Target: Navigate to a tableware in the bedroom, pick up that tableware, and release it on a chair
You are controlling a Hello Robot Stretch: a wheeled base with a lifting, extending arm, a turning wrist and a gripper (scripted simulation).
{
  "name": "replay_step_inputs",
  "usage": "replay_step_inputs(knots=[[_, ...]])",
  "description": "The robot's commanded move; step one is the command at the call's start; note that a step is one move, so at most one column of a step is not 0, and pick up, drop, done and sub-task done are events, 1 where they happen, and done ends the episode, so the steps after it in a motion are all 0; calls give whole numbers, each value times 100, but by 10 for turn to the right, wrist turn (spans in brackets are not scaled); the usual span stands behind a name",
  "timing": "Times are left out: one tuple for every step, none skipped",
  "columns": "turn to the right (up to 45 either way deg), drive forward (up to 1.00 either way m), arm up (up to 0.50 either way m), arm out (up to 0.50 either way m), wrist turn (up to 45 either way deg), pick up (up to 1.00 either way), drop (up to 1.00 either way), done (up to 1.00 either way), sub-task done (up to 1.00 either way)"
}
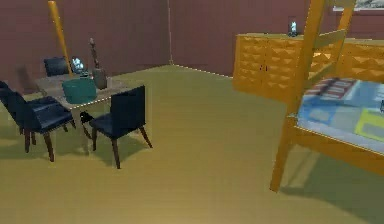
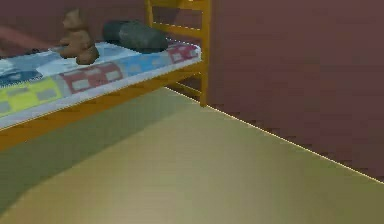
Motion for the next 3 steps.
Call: replay_step_inputs(knots=[[0, 100, 0, 0, 0, 0, 0, 0, 0], [-30, 0, 0, 0, 0, 0, 0, 0, 0], [60, 0, 0, 0, 0, 0, 0, 0, 0]])
